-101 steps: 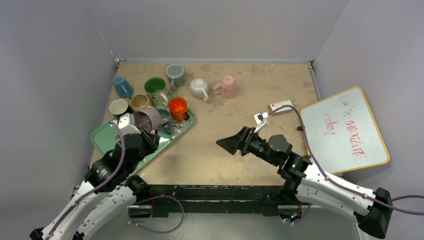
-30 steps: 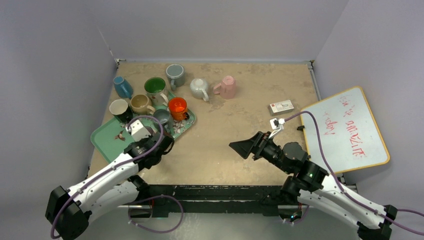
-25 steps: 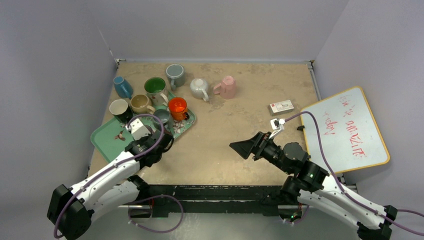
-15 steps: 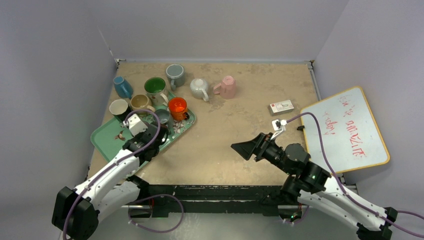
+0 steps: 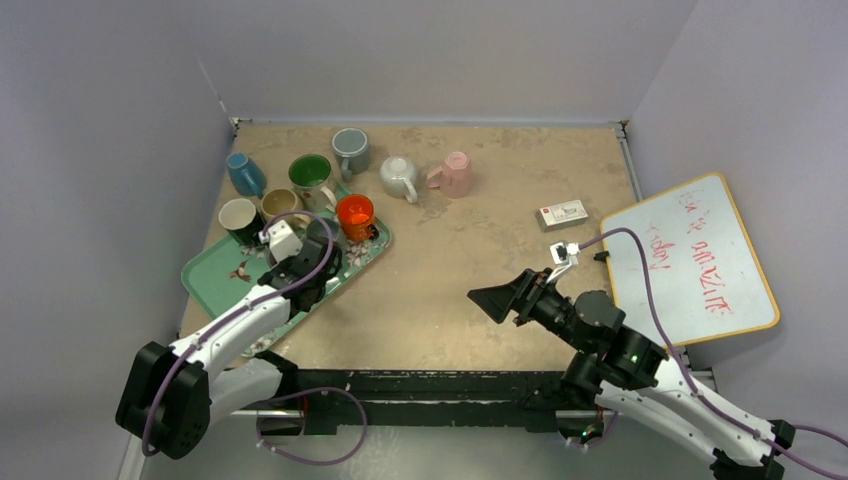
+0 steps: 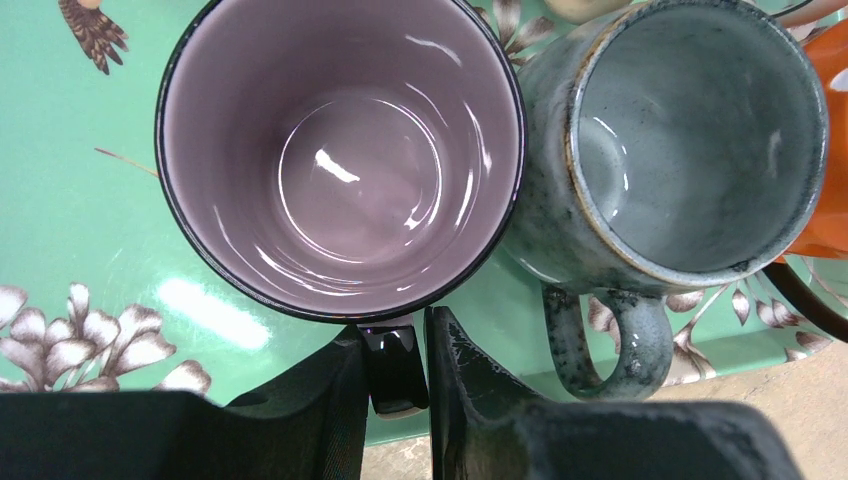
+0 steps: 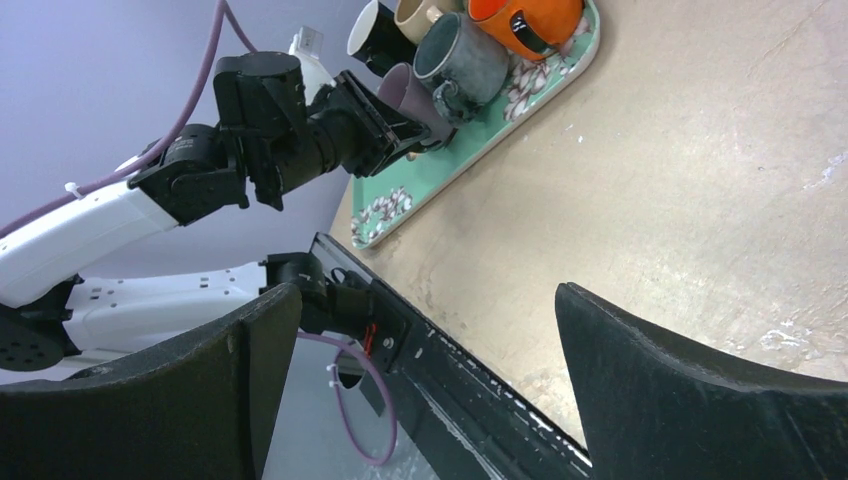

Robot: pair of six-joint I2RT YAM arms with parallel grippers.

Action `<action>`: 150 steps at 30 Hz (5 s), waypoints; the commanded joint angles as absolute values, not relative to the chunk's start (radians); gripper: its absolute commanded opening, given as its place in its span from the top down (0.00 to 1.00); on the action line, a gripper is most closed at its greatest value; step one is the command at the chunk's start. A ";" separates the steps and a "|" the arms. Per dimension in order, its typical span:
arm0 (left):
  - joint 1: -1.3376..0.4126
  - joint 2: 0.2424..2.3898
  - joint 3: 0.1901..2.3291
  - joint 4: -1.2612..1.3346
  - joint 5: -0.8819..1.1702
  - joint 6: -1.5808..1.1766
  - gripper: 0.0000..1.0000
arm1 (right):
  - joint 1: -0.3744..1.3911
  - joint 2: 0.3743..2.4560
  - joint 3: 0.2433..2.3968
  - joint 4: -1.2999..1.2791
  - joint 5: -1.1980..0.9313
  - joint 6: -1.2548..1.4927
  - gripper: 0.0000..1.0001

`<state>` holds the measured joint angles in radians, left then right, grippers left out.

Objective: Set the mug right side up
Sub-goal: Place the cup on the tray, then turn over the cup at the center of the board.

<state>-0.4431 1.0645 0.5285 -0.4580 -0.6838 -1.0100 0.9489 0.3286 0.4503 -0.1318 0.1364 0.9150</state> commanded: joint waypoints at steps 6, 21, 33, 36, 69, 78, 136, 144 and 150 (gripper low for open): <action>-0.415 1.095 0.541 -0.355 -0.687 -0.966 0.77 | 0.953 0.296 0.489 -0.158 0.165 0.898 0.01; -0.375 1.115 0.572 -0.315 -0.644 -0.939 0.77 | 0.952 0.296 0.494 -0.175 0.165 0.903 0.01; -0.360 1.040 0.644 -0.411 -0.551 -0.887 0.75 | 0.953 0.343 0.506 -0.198 0.129 0.910 0.01; -0.360 0.979 0.667 -0.455 -0.484 -0.863 0.69 | 0.953 0.365 0.507 -0.200 0.128 0.906 0.01; -0.360 0.496 0.854 -0.685 0.120 -0.353 0.10 | 0.706 1.628 1.130 0.187 0.194 0.381 0.44; -0.359 0.398 0.844 -0.691 0.053 -0.345 0.10 | 0.683 1.952 1.466 0.102 0.067 0.244 0.43; -0.359 0.346 0.843 -0.724 0.003 -0.368 0.12 | 0.597 2.336 1.971 -0.151 0.025 0.016 0.52; -0.357 0.350 0.840 -0.721 0.003 -0.365 0.12 | 0.597 2.319 1.947 -0.088 0.023 0.010 0.73; -0.356 0.350 0.840 -0.721 0.003 -0.365 0.12 | 0.597 2.279 1.882 -0.039 0.050 0.038 1.00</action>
<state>-0.3611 0.3492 0.8413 -0.7353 0.0128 -0.3737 0.5957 2.3394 1.9198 -0.1097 0.0338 0.0204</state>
